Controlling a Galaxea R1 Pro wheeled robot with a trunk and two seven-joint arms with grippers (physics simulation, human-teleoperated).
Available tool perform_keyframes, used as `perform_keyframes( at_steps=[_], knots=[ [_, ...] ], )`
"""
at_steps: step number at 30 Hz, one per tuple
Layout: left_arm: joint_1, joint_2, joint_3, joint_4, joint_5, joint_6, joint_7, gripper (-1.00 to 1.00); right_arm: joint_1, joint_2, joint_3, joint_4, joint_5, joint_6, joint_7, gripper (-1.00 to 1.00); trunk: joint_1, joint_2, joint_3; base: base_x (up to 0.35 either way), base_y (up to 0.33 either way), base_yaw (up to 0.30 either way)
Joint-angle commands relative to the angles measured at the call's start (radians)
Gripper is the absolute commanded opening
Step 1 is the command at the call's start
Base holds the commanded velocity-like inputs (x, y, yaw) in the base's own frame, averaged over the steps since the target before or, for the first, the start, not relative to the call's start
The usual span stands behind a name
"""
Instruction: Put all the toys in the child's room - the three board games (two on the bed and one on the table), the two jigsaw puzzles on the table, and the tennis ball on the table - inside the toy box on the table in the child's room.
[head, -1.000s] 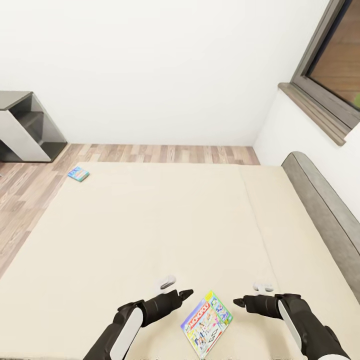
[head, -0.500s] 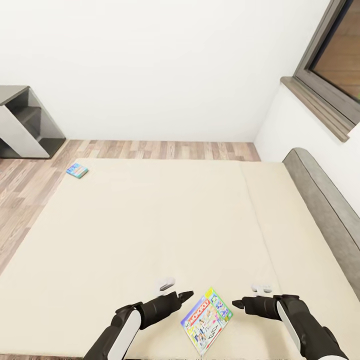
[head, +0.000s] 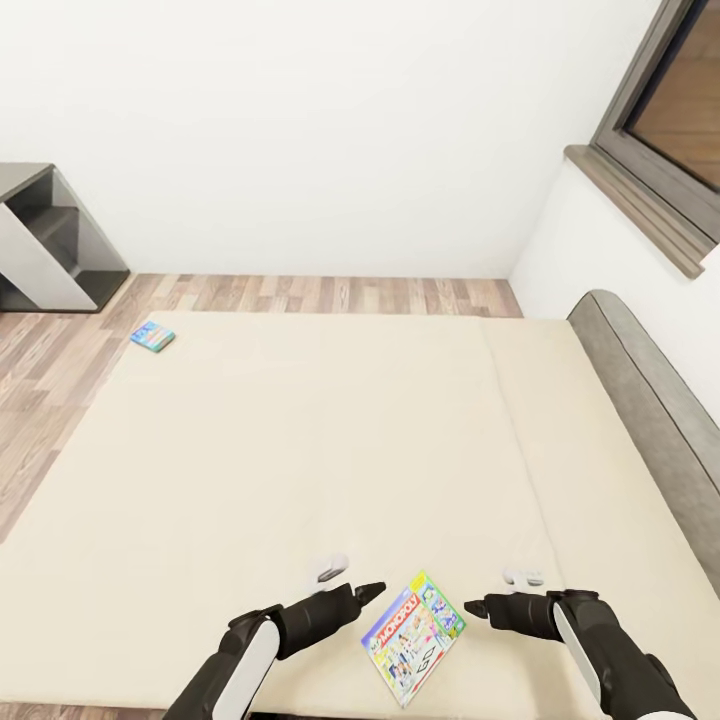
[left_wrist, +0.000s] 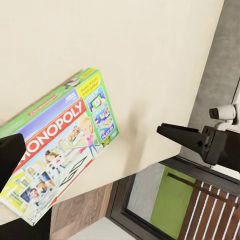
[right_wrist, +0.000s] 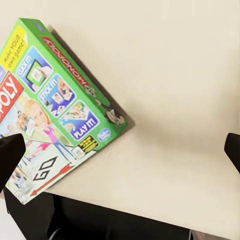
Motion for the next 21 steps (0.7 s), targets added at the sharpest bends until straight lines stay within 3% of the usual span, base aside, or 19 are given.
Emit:
perform_keyframes(
  at_steps=[1,4,21],
  knots=[
    [0.006,0.006,0.003,-0.001,0.011,0.001,-0.003,1.0,-0.006,0.006,0.001,0.003,0.003,0.013,0.001,1.0,0.0,-0.001,-0.001,0.0,0.0,0.0],
    [0.022,0.019,0.003,0.0,0.011,-0.005,-0.002,1.0,-0.012,0.013,0.001,0.003,0.003,0.015,0.001,1.0,0.0,-0.001,-0.001,0.0,0.0,0.0],
    [0.022,0.019,0.003,0.0,0.011,-0.005,-0.002,1.0,-0.012,0.013,0.001,0.003,0.003,0.015,0.001,1.0,0.0,-0.001,-0.001,0.0,0.0,0.0]
  ],
)
